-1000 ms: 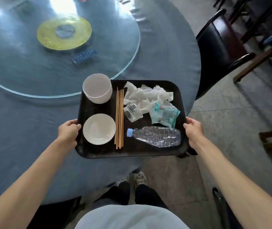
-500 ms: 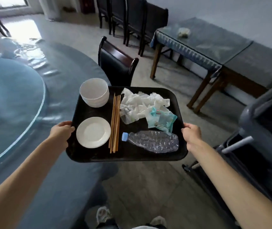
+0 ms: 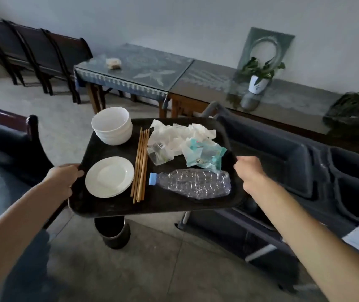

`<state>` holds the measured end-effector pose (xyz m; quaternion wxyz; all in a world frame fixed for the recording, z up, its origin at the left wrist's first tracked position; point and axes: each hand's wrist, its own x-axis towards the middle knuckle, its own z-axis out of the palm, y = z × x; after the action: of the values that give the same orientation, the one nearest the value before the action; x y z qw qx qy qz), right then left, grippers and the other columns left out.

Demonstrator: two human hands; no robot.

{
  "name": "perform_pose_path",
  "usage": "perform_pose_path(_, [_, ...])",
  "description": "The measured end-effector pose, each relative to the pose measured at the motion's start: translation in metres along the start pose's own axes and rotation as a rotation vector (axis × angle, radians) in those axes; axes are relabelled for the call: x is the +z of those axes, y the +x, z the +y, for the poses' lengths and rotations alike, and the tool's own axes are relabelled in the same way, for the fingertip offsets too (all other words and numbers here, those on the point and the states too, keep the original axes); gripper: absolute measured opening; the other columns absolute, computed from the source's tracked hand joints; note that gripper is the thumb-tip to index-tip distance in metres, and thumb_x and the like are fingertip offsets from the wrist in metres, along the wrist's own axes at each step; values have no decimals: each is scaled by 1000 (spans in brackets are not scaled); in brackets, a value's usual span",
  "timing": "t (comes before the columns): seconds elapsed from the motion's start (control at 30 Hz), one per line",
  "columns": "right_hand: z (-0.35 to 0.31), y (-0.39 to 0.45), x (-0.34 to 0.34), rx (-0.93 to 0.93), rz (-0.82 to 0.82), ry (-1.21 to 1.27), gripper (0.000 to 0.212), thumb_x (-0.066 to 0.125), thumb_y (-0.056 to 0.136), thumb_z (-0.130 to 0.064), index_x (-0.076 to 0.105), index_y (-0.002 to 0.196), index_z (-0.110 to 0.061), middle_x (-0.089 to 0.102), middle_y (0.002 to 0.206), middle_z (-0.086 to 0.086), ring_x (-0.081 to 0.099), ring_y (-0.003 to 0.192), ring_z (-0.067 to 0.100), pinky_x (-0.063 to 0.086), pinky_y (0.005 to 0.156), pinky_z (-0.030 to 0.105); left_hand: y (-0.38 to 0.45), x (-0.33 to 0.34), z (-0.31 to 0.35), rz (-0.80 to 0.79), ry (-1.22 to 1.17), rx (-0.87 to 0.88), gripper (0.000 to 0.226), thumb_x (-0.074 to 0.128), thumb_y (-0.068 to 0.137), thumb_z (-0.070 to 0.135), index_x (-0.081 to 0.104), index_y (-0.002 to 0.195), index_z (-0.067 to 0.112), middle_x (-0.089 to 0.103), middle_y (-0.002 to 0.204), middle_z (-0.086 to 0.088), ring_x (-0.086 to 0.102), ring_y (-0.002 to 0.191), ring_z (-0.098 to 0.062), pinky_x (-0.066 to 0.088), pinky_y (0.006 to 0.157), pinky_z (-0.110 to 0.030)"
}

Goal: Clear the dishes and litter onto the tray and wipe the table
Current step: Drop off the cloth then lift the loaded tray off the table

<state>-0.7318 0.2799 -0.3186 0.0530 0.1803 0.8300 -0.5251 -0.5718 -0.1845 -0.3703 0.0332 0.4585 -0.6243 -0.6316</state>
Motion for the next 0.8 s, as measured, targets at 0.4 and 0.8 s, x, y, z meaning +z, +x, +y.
perform_pose_path(0.4, [37, 113, -145, 295, 324, 244, 30, 60, 92, -11, 67, 120, -3, 68, 113, 14, 64, 97, 31, 47, 76, 32, 4, 279, 126, -196, 111, -27, 20, 46, 89, 14, 44, 69, 17, 42, 71, -5, 37, 58, -23, 29, 54, -30])
perform_pose_path(0.8, [46, 211, -196, 500, 451, 661, 96, 35, 88, -86, 72, 115, -1, 72, 107, 22, 67, 101, 39, 48, 105, 54, 37, 484, 185, -350, -10, -147, 94, 27, 76, 84, 70, 105, 6, 70, 111, -17, 63, 106, -37, 43, 107, -53])
